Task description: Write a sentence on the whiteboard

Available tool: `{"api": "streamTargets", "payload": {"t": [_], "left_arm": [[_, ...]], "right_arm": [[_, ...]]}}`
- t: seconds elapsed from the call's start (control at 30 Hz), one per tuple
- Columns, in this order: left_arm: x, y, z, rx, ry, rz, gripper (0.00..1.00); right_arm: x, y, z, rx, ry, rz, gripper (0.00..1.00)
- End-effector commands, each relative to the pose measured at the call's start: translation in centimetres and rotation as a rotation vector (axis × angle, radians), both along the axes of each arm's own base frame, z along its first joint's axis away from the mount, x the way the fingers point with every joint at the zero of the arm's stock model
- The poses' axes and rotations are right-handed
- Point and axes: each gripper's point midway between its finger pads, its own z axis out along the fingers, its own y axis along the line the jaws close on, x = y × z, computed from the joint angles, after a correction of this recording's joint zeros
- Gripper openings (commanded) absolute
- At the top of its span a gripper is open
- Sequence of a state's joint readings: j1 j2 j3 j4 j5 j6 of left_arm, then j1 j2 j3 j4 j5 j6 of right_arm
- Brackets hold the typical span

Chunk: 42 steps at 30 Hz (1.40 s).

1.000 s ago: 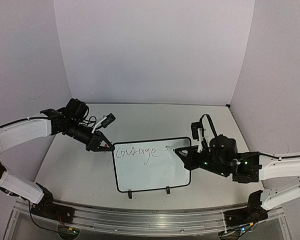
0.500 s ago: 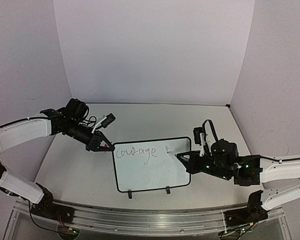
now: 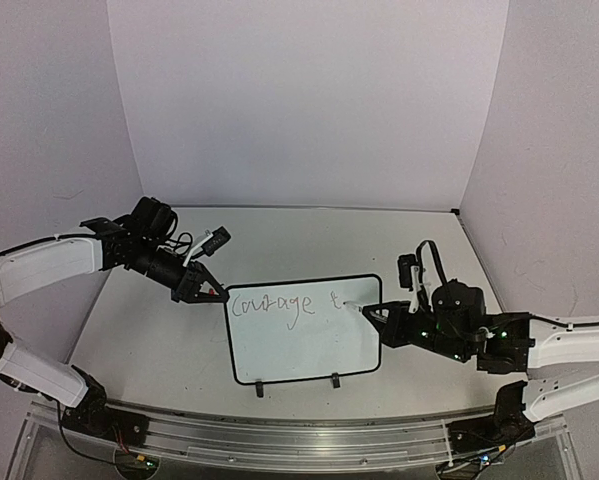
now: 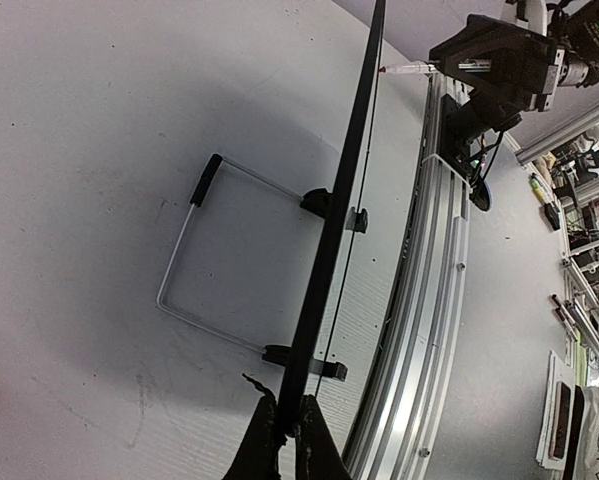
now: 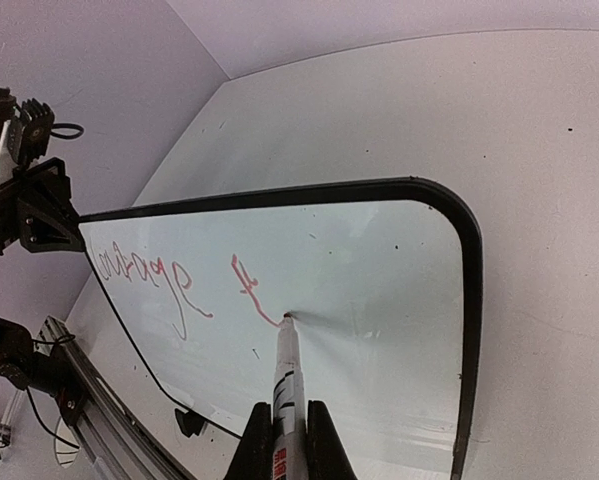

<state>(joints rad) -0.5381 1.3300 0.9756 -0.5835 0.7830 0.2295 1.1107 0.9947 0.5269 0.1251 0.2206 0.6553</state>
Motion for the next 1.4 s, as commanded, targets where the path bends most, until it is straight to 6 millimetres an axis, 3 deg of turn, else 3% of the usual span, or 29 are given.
{"api": "streamTargets", "payload": {"t": [0.0, 0.33, 0.73, 1.0, 1.37], "left_arm": [[0.5, 0.0, -0.9, 0.055, -0.024, 0.011, 0.00], [0.5, 0.0, -1.0, 0.055, -0.023, 0.010, 0.00], [0.5, 0.0, -1.0, 0.054, -0.021, 0.008, 0.00], [0.5, 0.0, -1.0, 0.053, -0.022, 0.008, 0.00], [0.5, -0.1, -1.0, 0.052, -0.020, 0.006, 0.00]], "right_arm": [[0.3, -0.2, 2.3, 0.039, -0.047, -0.011, 0.00], [1.1, -0.2, 1.9, 0.009, -0.061, -0.046, 0.00], [1.6, 0.5, 3.0, 0.020, -0.102, -0.047, 0.00], [1.1, 1.5, 1.7, 0.005, -0.061, 0.001, 0.00], [0.6, 0.1, 0.6, 0.003, -0.019, -0.024, 0.00]]}}
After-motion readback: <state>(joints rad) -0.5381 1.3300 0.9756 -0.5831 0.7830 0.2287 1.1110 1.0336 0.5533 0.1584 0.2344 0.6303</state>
